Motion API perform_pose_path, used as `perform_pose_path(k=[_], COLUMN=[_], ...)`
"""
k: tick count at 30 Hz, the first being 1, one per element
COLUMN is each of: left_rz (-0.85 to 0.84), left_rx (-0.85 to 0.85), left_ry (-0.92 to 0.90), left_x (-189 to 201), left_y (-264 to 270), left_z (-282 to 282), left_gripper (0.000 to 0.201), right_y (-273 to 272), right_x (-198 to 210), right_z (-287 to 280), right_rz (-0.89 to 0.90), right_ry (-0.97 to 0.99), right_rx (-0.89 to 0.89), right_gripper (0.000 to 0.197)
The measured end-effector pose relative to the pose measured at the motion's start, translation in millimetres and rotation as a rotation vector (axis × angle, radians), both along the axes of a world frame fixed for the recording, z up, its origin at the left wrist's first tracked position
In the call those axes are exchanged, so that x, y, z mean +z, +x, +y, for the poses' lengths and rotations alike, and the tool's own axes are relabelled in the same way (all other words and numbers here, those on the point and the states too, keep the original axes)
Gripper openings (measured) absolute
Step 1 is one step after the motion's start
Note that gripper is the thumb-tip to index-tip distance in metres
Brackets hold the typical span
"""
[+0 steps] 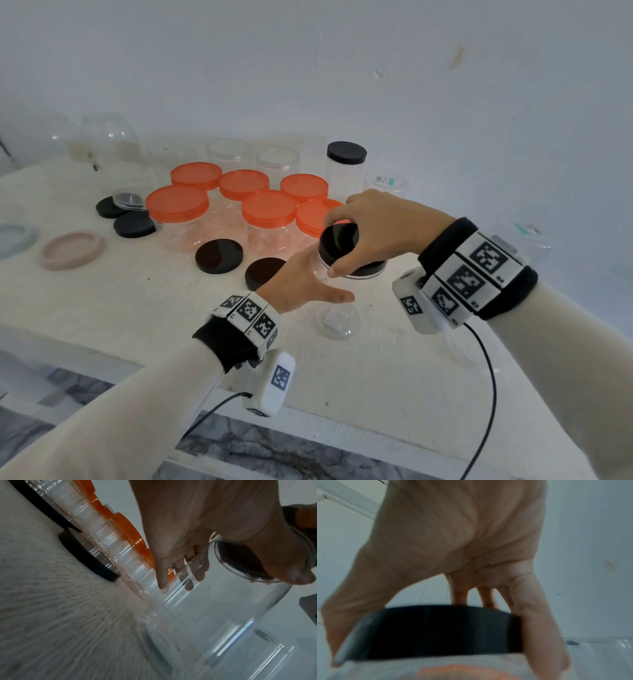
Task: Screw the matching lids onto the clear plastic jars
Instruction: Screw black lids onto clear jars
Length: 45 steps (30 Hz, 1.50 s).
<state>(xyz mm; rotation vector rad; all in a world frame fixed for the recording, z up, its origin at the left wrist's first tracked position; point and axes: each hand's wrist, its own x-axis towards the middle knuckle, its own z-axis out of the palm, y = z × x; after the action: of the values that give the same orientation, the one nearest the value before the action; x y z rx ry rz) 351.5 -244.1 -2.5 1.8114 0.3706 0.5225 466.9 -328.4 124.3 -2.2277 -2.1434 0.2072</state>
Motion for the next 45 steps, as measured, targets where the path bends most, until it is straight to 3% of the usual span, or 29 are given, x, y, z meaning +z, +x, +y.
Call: perform_pose_path(k=[7,12,20,23,28,31,34,40,45], left_rz=[0.004,0.047,0.011,-0.019,-0.029,0.026,0.071,0.026,-0.002], left_rx=[0.067,-0.028,-0.023,-0.005,0.000,-0.063,-0.094,-0.117,-0.062], left_ry=[0.018,0.070,0.037,0.035,0.014,0.061,0.058,0.010,0.025], left_x=[-2.6,5.3,2.3,-1.0,-2.4,1.0,4.4,4.0,-3.4], left_y=[-1.9,-1.3,2.1,5.0,4.8,4.1,2.6,2.2,2.3], left_z=[-5.7,1.7,1.0,-3.2,-5.1,0.5,5.8,1.3,-0.5], left_gripper=[0.080,0.076,0.083,0.084,0.085,0.091,0.081,0.082,0.095], right_y=[-6.8,-1.5,-0.9,-1.6,-6.8,-6.5,-4.6,-0.8,-5.0], right_x=[0.7,15.8,10.2,7.5,4.3,13.5,23.1,16.6,11.1], right_z=[-5.4,-6.0,2.3,0.5,0.7,0.3,0.5,2.0,-2.3], right_rz=[-0.101,-0.101,-0.071,-0.068,-0.138,-0.199,-0.197,-0.086,-0.025], right_ry=[0.024,-0.283,-0.112,-0.050,-0.037,-0.223,-0.406,-0.230,-0.167], right_rx=[-0.043,0.117,0.115,0.036,-0.043,0.014,0.109,0.100,-0.025], right_gripper=[0.062,0.075,0.058,0.050,0.061,0.073,0.088,0.068,0.055])
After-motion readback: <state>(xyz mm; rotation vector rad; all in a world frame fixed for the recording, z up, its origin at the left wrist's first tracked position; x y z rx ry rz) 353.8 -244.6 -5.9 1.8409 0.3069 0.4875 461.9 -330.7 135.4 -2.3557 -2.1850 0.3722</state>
